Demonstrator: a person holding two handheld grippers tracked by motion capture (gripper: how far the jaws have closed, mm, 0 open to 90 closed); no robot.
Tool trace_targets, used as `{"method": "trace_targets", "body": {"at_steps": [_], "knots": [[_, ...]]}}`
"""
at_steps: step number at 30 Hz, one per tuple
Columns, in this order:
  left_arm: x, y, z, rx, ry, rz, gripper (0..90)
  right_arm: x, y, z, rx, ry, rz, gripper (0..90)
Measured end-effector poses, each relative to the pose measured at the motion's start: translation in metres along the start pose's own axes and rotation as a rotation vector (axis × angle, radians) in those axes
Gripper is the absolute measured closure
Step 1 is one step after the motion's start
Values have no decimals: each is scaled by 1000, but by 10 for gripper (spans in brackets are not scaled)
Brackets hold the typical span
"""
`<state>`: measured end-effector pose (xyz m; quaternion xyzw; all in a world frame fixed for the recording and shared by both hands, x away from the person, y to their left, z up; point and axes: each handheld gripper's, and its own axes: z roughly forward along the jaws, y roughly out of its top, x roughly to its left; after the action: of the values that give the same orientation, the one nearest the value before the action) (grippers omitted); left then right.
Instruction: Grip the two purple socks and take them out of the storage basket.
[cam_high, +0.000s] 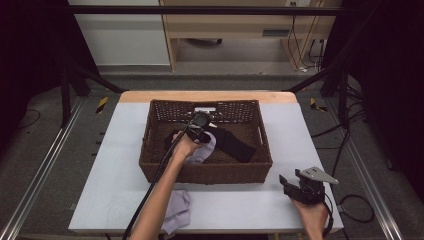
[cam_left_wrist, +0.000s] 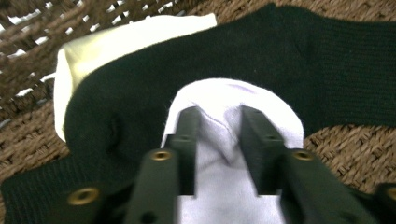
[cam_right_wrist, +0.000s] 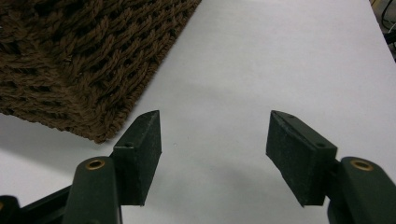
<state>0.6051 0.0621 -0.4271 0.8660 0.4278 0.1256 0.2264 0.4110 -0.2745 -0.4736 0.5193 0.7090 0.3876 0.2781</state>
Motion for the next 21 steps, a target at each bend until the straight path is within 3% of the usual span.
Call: {"method": "trace_targets", "body": {"at_steps": [2,6,9,13,21], "knots": [[1,0,-1,6,-11,-9,816,0,0,0,-1,0,3,359],[1,-1,-6,-17,-26,-5,841,0,0,-1,-1,3,7,363],[2,-3,-17,-101,-49,-5,842,-1,-1,-1,-1,3,7,364],[4,-6,-36,-210,-44,-10,841,-2,-1,-2,-1,0,14,365],[6,-14,-89,-440,-47,-9,842,-3,-1,-2,-2,-6,12,366]]}}
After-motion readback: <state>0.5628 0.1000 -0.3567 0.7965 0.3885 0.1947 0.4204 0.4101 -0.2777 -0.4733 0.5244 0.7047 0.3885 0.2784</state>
